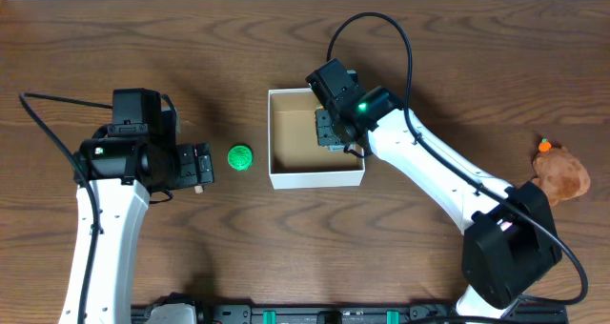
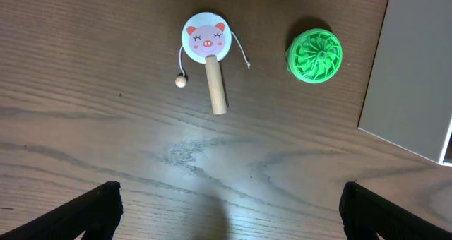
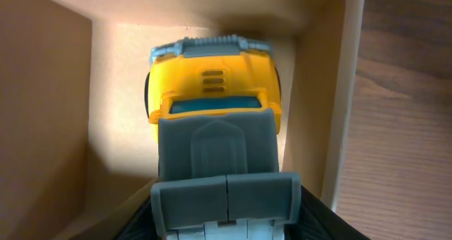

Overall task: Pack container
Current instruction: 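Carry the truck with the right gripper into the white box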

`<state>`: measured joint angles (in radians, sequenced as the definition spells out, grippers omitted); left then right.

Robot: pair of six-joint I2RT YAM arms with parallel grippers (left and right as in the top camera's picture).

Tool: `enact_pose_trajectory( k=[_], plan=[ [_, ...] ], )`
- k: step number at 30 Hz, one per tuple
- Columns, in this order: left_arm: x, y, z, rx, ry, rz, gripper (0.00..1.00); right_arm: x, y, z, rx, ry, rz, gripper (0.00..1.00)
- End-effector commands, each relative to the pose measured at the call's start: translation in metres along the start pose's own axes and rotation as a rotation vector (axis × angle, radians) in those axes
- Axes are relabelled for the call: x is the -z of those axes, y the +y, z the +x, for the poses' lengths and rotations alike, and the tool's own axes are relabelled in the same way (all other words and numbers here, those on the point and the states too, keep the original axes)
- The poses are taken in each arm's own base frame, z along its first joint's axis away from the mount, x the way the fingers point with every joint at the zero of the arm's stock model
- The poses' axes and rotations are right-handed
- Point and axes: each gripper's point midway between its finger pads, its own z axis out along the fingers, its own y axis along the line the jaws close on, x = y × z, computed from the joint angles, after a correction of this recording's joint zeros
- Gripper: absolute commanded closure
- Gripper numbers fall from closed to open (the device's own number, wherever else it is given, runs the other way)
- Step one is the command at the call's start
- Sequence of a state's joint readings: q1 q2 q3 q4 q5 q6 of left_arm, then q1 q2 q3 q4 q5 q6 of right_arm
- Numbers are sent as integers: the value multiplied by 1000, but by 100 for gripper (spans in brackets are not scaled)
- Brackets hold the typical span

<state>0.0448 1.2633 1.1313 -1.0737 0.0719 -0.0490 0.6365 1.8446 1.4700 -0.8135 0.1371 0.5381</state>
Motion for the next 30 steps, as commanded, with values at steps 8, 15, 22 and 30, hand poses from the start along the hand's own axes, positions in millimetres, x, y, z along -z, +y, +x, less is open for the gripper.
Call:
enact_pose_trajectory(
  k=[8,15,22,30],
  plan=[
    [3,1,-4,5,-8,0,2,-3,-2,-7,13,-30,13,37],
    [3,0,-4,5,-8,0,2,-2,0,-10,49,-39,7,39],
    [3,0,-4,5,-8,0,2,0,28,6,347,26,-161,49],
    [3,0,-4,5,-8,0,2,8,43,43,686,128,-309,87]
  ],
)
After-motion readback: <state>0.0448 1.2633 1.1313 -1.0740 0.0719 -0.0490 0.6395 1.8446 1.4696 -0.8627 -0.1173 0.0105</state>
